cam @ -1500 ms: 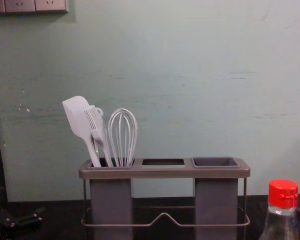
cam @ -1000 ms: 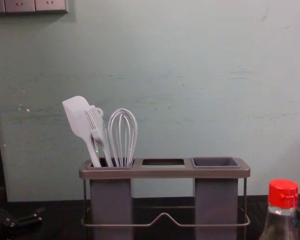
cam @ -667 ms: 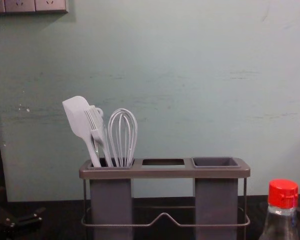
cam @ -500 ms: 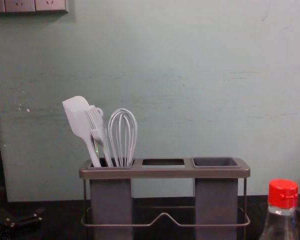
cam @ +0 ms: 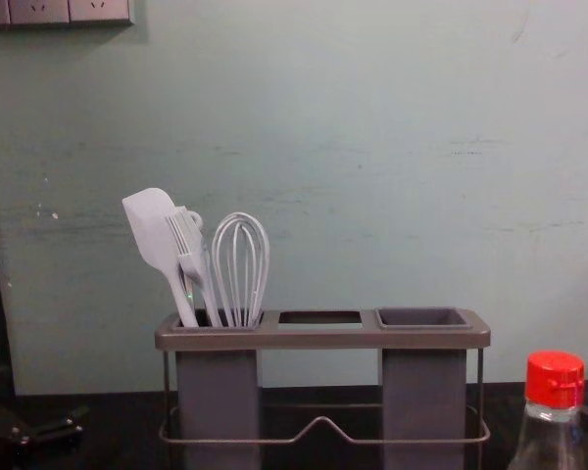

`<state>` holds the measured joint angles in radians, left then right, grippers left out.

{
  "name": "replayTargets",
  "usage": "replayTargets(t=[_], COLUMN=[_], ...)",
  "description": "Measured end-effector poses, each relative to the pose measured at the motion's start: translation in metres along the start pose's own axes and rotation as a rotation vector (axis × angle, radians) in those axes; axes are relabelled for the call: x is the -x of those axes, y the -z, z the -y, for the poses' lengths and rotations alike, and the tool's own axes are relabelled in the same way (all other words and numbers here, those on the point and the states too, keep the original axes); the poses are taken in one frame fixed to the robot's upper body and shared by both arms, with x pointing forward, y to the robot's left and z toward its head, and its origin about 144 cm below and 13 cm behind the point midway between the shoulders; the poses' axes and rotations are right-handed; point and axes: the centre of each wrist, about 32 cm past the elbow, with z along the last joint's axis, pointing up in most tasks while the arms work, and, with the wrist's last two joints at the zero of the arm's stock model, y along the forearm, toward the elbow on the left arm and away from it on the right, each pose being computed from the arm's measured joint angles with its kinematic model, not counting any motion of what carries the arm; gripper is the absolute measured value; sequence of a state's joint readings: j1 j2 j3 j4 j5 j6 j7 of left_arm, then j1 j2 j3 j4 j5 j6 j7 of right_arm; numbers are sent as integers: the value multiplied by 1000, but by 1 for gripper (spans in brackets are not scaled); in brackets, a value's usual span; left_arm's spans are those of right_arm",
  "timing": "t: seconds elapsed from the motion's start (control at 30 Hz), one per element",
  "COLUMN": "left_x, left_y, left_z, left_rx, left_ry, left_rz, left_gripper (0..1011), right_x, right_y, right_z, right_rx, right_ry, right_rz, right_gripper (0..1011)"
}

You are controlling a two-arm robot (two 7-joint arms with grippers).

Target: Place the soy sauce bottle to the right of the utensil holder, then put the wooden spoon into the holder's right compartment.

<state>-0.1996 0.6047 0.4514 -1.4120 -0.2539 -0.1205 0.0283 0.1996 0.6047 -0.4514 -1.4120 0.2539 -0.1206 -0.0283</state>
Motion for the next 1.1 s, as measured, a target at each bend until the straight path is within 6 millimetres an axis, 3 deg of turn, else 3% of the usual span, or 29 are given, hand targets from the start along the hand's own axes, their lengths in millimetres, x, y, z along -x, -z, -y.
replayTargets(t=[1.1], left_x=[0], left_y=[0], left_z=[0], left_rx=[0], left_ry=[0], left_rz=[0], left_gripper=[1005], right_x=[0], right_y=[0], right_z=[0], right_rx=[0], right_ry=[0], right_rz=[0], right_gripper=[1002])
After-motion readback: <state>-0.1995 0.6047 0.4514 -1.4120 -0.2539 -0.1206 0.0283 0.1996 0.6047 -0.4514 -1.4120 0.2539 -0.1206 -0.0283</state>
